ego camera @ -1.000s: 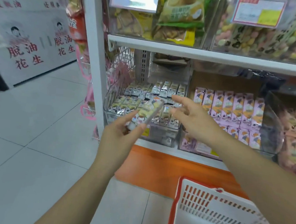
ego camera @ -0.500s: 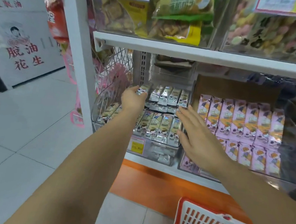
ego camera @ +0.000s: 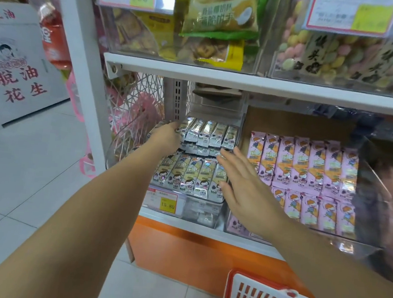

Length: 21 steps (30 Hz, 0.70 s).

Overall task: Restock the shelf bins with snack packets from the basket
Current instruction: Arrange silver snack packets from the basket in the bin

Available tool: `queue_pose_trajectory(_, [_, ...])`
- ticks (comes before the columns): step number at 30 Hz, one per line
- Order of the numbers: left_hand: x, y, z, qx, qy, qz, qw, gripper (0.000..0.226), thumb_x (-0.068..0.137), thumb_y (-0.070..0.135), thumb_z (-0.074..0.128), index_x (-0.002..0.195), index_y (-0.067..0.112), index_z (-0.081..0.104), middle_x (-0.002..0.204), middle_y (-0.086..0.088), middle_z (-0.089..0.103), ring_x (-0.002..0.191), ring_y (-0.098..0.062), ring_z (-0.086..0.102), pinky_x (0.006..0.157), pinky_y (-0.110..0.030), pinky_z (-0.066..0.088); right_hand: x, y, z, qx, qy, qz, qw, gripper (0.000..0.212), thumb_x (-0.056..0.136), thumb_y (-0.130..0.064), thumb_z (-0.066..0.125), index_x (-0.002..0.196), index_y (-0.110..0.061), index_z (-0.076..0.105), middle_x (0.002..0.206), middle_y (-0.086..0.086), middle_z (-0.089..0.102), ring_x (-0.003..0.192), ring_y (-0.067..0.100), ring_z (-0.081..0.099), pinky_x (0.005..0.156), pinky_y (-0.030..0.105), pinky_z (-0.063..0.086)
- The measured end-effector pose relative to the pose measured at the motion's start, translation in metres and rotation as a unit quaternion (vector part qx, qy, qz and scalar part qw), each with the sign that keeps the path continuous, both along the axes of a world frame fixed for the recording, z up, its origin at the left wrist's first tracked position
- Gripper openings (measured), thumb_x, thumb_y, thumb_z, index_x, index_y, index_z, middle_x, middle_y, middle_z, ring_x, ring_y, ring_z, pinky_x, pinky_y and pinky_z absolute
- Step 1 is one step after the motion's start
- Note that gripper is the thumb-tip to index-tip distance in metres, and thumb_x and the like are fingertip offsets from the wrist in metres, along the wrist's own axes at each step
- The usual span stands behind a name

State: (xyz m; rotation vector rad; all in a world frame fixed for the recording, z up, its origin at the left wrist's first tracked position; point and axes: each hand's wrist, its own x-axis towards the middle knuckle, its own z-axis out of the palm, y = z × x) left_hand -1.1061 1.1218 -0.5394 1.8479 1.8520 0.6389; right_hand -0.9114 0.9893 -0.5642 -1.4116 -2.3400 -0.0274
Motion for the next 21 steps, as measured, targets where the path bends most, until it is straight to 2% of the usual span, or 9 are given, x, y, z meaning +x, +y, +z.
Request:
queue_pose_trajectory(3, [0.007, -0.034, 0.009, 0.092, -0.049, 0.001, 0.995, 0.049, 0.098, 0.005, 0.039, 0.145, 0.017, 0.035, 0.144, -0.009, 0.044, 0.072, -0.023, 0.059, 0.054, -0.027, 0.047, -0.001, -0.002, 0.005, -0.020, 0.000, -0.010, 1.000, 0.052, 0.103, -0.033, 0.028, 0.151, -0.019, 0.013, 0.159, -0.006, 0.002, 0.142, 0.004, -0.016, 0.111, 0.017, -0.016])
queue_pose_trajectory(5, [0.016, -0.069, 0.012, 0.169, -0.116, -0.011, 0.979, 0.043, 0.099, 0.007, 0.041, 0.140, 0.019, 0.044, 0.141, 0.001, 0.048, 0.095, -0.020, 0.062, 0.073, -0.025, 0.049, -0.005, -0.006, 0.005, -0.019, 0.009, -0.028, 0.999, 0.050, 0.103, -0.028, 0.033, 0.150, -0.018, 0.019, 0.160, -0.003, 0.005, 0.146, 0.014, -0.007, 0.119, 0.031, -0.008])
queue_pose_trajectory(7, [0.025, -0.108, 0.005, 0.247, -0.173, -0.035, 0.953, 0.036, 0.097, 0.006, 0.042, 0.129, 0.020, 0.054, 0.127, 0.009, 0.056, 0.113, -0.004, 0.053, 0.094, -0.020, 0.042, -0.008, -0.018, 0.000, 0.020, 0.043, -0.028, 0.998, 0.044, 0.101, -0.022, 0.041, 0.144, -0.013, 0.038, 0.156, 0.004, 0.025, 0.146, 0.025, 0.014, 0.120, 0.045, 0.007])
queue_pose_trajectory(8, [0.029, -0.127, -0.002, 0.280, -0.207, -0.054, 0.936, 0.034, 0.096, 0.004, 0.043, 0.123, 0.020, 0.057, 0.118, 0.013, 0.059, 0.109, 0.004, 0.052, 0.095, -0.016, 0.041, -0.009, -0.028, -0.005, 0.057, 0.066, -0.020, 0.996, 0.040, 0.098, -0.020, 0.043, 0.136, -0.010, 0.050, 0.149, 0.008, 0.039, 0.141, 0.028, 0.029, 0.117, 0.047, 0.016])
queue_pose_trajectory(10, [0.038, -0.158, -0.026, 0.305, -0.257, -0.084, 0.913, 0.032, 0.092, 0.002, 0.043, 0.111, 0.022, 0.060, 0.104, 0.018, 0.060, 0.099, 0.009, 0.055, 0.087, -0.010, 0.042, -0.005, -0.055, -0.017, 0.100, 0.135, 0.003, 0.986, 0.035, 0.094, -0.020, 0.044, 0.121, -0.008, 0.063, 0.132, 0.009, 0.057, 0.127, 0.026, 0.047, 0.112, 0.039, 0.031])
queue_pose_trajectory(12, [0.050, -0.185, -0.060, 0.286, -0.270, -0.095, 0.915, 0.033, 0.086, 0.003, 0.042, 0.105, 0.025, 0.059, 0.098, 0.017, 0.062, 0.093, 0.008, 0.057, 0.083, -0.009, 0.043, 0.004, -0.089, -0.038, 0.057, 0.170, 0.025, 0.983, 0.031, 0.093, -0.020, 0.045, 0.112, -0.009, 0.067, 0.116, 0.006, 0.064, 0.109, 0.017, 0.055, 0.099, 0.027, 0.040])
queue_pose_trajectory(15, [0.067, -0.213, -0.120, 0.207, -0.239, -0.121, 0.941, 0.035, 0.084, 0.005, 0.043, 0.104, 0.027, 0.061, 0.095, 0.014, 0.064, 0.090, 0.010, 0.057, 0.081, -0.009, 0.042, 0.033, -0.134, -0.085, -0.089, 0.142, 0.003, 0.986, 0.026, 0.091, -0.022, 0.047, 0.104, -0.015, 0.068, 0.098, -0.002, 0.069, 0.087, 0.015, 0.062, 0.077, 0.020, 0.042])
queue_pose_trajectory(18, [0.077, -0.227, -0.174, 0.108, -0.153, -0.164, 0.968, 0.037, 0.085, 0.008, 0.042, 0.112, 0.016, 0.066, 0.109, 0.001, 0.064, 0.102, -0.007, 0.057, 0.091, -0.013, 0.039, 0.077, -0.163, -0.135, -0.240, 0.089, -0.077, 0.964, 0.025, 0.095, -0.017, 0.050, 0.114, -0.018, 0.065, 0.109, -0.004, 0.067, 0.097, 0.016, 0.062, 0.085, 0.025, 0.046])
queue_pose_trajectory(21, [0.090, -0.238, -0.216, 0.026, -0.054, -0.213, 0.975, 0.038, 0.091, 0.004, 0.048, 0.126, 0.016, 0.058, 0.132, -0.004, 0.050, 0.122, -0.020, 0.045, 0.105, -0.025, 0.032, 0.122, -0.184, -0.178, -0.366, 0.034, -0.157, 0.917, 0.029, 0.097, -0.021, 0.048, 0.125, -0.022, 0.059, 0.118, -0.004, 0.064, 0.104, 0.015, 0.061, 0.090, 0.028, 0.047])
